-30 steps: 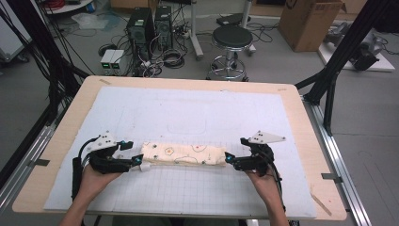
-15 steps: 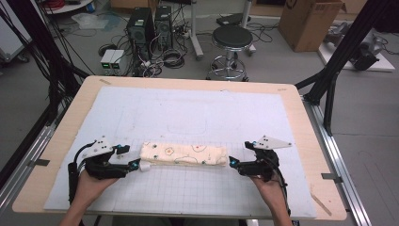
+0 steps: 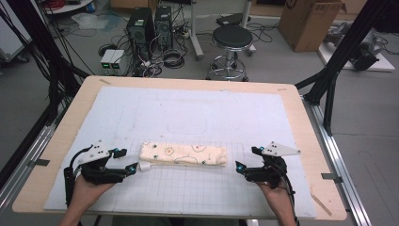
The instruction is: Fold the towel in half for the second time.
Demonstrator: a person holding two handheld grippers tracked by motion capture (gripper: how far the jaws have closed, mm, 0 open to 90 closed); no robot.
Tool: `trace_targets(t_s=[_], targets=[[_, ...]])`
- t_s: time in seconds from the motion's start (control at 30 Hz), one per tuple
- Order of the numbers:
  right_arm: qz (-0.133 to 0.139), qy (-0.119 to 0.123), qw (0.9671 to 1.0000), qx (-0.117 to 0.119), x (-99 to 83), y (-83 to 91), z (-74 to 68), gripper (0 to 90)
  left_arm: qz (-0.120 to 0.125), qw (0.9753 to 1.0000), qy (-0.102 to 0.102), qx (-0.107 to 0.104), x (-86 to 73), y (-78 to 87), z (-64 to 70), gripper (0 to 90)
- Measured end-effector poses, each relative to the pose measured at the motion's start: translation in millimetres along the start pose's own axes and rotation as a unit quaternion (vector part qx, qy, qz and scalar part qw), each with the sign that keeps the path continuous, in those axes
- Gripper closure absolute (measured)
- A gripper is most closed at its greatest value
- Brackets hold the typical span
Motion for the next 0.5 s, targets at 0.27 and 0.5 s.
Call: trace_targets(t_s=[0.27, 0.5], targets=[[0.005, -0.006, 0.9999, -0.008, -5.4, 10.1, 0.5, 12.6, 0.001, 0.9999, 0.01, 0.007, -6.1, 10.9, -3.1, 29.8], [0.007, -0.007, 0.9999, -0.011, -10.6, 16.9, -0.1, 12.6, -0.001, 0.9998, 0.013, 0.014, -12.5, 21.0, -3.0, 29.8]])
Point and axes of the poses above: each handheld gripper's, and its own axes: y roughly backward along the jaws, x roughly out of its top, z roughly to its right, the point moved 9 cm from there along -y, roughly forward along the jaws, and after that the axes turned 11 degrees about x, right-handed, at the moved point
